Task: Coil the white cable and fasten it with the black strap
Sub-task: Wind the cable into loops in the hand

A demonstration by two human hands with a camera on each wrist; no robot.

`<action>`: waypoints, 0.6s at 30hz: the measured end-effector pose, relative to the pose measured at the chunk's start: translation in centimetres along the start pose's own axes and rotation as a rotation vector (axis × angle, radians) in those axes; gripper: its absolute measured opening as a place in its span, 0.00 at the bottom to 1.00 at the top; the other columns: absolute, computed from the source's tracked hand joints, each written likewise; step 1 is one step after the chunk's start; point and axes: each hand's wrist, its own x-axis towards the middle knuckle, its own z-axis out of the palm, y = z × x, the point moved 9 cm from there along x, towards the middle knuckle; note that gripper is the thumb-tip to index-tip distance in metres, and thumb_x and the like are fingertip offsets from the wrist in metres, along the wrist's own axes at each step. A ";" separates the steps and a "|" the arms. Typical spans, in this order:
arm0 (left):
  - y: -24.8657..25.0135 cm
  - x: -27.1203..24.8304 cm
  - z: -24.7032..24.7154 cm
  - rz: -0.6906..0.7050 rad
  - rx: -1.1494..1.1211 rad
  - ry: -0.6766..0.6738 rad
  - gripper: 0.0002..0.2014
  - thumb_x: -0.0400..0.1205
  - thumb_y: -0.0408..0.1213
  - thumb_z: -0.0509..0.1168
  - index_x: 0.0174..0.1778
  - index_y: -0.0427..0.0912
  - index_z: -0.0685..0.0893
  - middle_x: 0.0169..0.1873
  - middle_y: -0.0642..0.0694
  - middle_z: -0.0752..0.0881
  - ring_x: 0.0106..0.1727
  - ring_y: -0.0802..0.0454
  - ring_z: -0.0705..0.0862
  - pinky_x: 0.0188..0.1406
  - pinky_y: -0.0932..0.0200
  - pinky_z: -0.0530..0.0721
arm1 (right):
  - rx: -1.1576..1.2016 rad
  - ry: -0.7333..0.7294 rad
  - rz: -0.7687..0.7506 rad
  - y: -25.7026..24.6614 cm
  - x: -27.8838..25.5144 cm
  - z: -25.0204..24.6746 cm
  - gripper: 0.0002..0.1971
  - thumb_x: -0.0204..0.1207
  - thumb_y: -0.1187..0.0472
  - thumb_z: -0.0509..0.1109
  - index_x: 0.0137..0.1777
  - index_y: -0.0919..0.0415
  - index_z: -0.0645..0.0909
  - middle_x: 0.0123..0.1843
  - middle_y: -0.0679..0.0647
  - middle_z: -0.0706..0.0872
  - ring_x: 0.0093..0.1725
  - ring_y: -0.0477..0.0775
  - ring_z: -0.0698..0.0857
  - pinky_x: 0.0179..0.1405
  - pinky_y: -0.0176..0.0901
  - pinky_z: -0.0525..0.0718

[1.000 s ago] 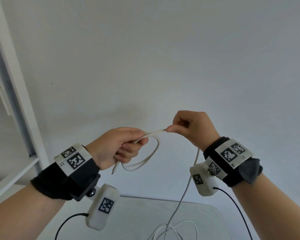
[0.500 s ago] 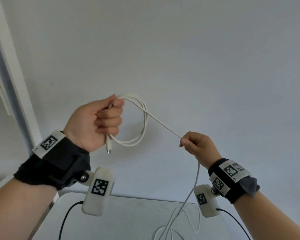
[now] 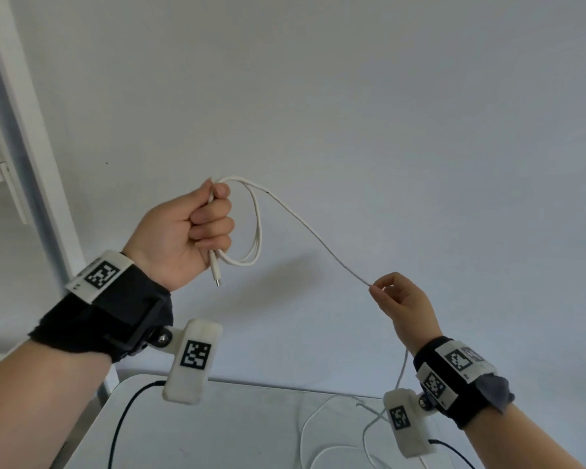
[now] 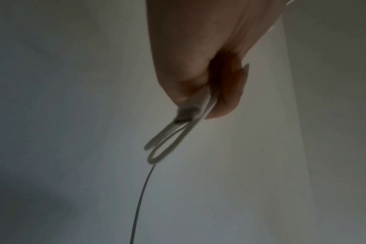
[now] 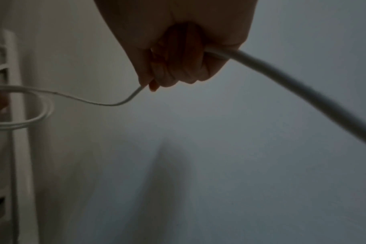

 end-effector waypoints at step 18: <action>-4.4 0.2 1.7 0.012 0.328 0.084 0.12 0.79 0.44 0.56 0.40 0.37 0.76 0.39 0.37 0.91 0.50 0.33 0.88 0.54 0.47 0.87 | -0.463 -0.357 -0.548 -12.2 -4.5 7.5 0.05 0.74 0.52 0.69 0.39 0.51 0.83 0.29 0.42 0.76 0.31 0.44 0.76 0.34 0.47 0.81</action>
